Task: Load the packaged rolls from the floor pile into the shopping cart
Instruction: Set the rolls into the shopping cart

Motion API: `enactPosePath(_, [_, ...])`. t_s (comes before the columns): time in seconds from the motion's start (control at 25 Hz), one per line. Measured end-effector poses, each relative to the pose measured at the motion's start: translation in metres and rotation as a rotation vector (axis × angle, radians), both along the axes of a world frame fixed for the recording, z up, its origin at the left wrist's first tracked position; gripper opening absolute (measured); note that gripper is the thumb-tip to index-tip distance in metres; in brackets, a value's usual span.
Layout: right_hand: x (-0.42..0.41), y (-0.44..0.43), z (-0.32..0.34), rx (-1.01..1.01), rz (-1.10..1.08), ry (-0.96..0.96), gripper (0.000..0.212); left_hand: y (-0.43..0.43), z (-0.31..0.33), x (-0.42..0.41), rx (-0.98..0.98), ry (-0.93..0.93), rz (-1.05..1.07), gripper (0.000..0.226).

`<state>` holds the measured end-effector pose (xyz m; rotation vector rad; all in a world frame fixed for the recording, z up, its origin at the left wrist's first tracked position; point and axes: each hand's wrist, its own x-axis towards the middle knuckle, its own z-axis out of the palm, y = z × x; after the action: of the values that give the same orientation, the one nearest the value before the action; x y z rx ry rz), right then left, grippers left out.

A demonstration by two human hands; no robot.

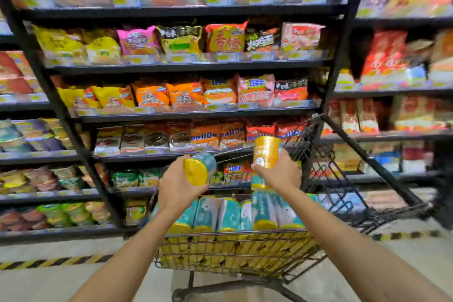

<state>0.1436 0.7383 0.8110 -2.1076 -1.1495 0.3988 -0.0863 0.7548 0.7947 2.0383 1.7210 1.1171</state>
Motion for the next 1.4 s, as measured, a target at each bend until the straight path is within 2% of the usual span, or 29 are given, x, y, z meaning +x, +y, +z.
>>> enactPosePath(0.16, [0.063,0.02,-0.02,-0.02,-0.047,0.011,0.086,0.023,-0.038,0.064,-0.083,0.047,-0.056,0.079])
enactPosePath(0.32, [0.111,0.046,-0.043,-0.079,-0.012,-0.031,0.079,0.034,-0.083,0.113,-0.207,0.024,-0.012,0.081])
enactPosePath(0.6, [0.138,0.067,-0.075,-0.181,0.083,-0.08,0.086,0.026,-0.138,0.133,-0.422,-0.096,0.152,0.078])
enactPosePath(0.96, [0.12,0.066,-0.087,-0.177,0.168,-0.008,0.077,0.001,-0.152,0.132,-0.553,-0.116,0.186,0.074])
enactPosePath(1.16, [0.127,0.054,-0.089,-0.197,0.155,-0.008,0.083,0.006,-0.15,0.132,-0.572,-0.058,0.174,0.07])
enactPosePath(1.4, [0.151,0.046,-0.091,-0.215,0.156,-0.023,0.085,0.007,-0.152,0.133,-0.608,-0.072,0.166,0.07])
